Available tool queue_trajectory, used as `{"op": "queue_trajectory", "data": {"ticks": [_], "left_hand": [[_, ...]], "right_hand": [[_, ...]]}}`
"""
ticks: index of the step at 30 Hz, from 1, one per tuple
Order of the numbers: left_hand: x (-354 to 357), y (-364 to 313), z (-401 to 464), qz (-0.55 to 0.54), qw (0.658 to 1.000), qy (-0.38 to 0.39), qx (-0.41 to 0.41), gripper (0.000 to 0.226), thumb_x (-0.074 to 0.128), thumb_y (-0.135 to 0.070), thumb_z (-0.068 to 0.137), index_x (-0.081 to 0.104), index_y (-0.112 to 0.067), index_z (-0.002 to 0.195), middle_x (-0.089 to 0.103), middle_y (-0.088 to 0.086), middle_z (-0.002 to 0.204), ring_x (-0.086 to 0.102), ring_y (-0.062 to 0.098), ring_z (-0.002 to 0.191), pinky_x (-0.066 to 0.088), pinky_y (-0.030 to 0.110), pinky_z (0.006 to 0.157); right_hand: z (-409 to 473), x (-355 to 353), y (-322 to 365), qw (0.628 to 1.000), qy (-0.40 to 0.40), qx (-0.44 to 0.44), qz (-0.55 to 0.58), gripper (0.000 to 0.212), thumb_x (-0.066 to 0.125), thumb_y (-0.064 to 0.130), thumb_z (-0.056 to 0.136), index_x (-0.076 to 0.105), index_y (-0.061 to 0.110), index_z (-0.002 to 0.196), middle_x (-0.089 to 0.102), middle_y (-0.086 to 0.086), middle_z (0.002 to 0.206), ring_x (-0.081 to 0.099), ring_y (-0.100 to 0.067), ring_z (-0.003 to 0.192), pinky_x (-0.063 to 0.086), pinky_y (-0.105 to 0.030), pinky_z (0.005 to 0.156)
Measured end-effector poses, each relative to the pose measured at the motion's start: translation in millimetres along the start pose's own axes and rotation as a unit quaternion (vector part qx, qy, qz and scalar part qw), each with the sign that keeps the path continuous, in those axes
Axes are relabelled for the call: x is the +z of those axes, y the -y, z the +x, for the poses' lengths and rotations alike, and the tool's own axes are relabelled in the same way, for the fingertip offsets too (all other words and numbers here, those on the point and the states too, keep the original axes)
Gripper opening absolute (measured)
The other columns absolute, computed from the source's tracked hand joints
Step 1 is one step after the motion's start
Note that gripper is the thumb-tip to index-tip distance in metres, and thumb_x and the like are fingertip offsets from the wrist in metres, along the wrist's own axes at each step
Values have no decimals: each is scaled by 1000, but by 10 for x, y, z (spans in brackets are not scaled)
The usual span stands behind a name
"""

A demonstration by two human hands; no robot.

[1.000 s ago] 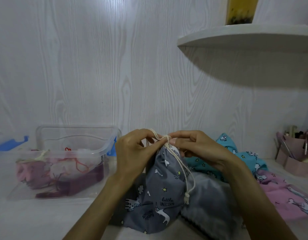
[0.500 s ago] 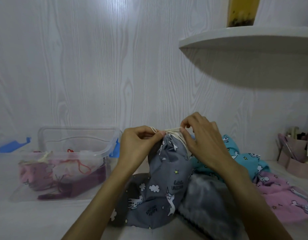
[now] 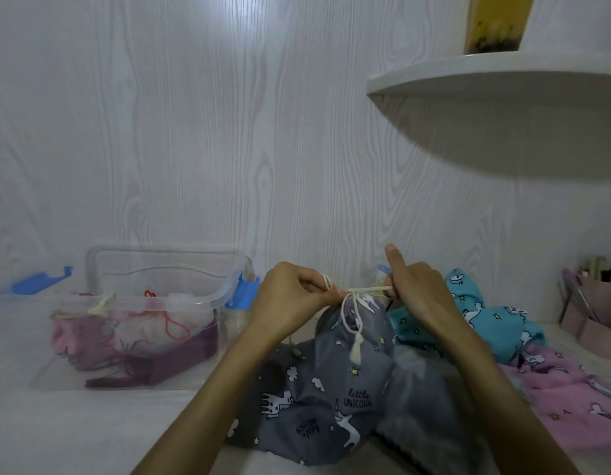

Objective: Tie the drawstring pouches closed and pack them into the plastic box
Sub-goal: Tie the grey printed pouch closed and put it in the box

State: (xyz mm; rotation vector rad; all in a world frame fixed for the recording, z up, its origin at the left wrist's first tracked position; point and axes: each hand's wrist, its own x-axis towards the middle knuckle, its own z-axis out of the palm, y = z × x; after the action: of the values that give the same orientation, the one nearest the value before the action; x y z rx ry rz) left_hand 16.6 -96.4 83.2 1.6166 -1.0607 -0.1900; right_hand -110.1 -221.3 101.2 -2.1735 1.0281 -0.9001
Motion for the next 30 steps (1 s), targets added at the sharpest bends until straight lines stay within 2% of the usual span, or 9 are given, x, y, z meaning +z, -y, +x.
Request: {"op": "queue_trajectory", "data": {"ticks": [3,7,10,14,18,20,24,27,30], "left_hand": [[-26,-56,3,-25,999,10,-23,18,83,-22,68,76,-6,70,74,5,72,69,15,71,57,32,79],[-35,-142,-20,-8,998,46,-34,18,84,-23,66,76,-7,68,74,3,70,71,16,76,58,39,83],[-66,-186,-6,33,999,21,-23,19,86,-32,62,73,-20,55,72,-4,61,71,17,72,58,43,79],[-247,-231,-29,214,976,9,-32,24,81,-41,65,71,-21,56,64,-11,53,65,10,64,50,24,60],[-441,-230,-167,400,911,62,-78,20,72,-36,69,65,-20,58,55,-7,54,58,16,65,34,21,53],[-531,-146,-290,460,876,106,-101,17,67,-35,74,69,-19,72,59,-7,60,62,15,70,38,22,58],[-675,78,-575,457,866,158,-128,25,62,-37,84,68,-22,104,71,-2,96,65,15,88,53,30,82],[-678,216,-650,446,869,191,-97,42,61,-37,85,54,-26,125,60,0,126,57,21,113,46,37,97],[-622,360,-689,447,851,261,-84,57,62,-38,84,42,-25,136,46,-1,140,47,23,126,40,40,104]], "right_hand": [[24,-84,0,983,97,25,157,70,25,54,96,43,16,40,43,3,45,38,-14,51,33,-30,62],[35,-201,15,998,60,8,-23,60,47,52,91,47,14,44,49,2,49,43,-13,50,33,-26,56],[-35,-375,25,987,159,-4,-11,52,52,49,90,52,17,49,50,8,47,44,-11,53,35,-24,61],[-205,-462,19,917,374,-136,-39,18,62,41,85,66,31,100,65,16,100,59,-4,100,45,-23,92],[-361,-135,107,851,480,-180,-115,42,59,36,90,49,34,131,50,19,131,45,-1,123,37,-21,107],[-469,160,76,821,512,-192,-166,57,57,39,91,34,32,143,37,13,145,35,-7,133,26,-20,111],[-771,730,-146,795,472,-288,-250,66,52,36,94,20,21,150,14,-1,158,11,-20,146,8,-37,120],[-875,905,-218,808,419,-291,-294,59,35,34,101,8,23,151,-4,2,160,-9,-17,146,-7,-29,116],[-910,906,-146,809,411,-328,-261,55,42,28,98,23,20,149,16,-3,158,11,-22,145,5,-33,120]]}}
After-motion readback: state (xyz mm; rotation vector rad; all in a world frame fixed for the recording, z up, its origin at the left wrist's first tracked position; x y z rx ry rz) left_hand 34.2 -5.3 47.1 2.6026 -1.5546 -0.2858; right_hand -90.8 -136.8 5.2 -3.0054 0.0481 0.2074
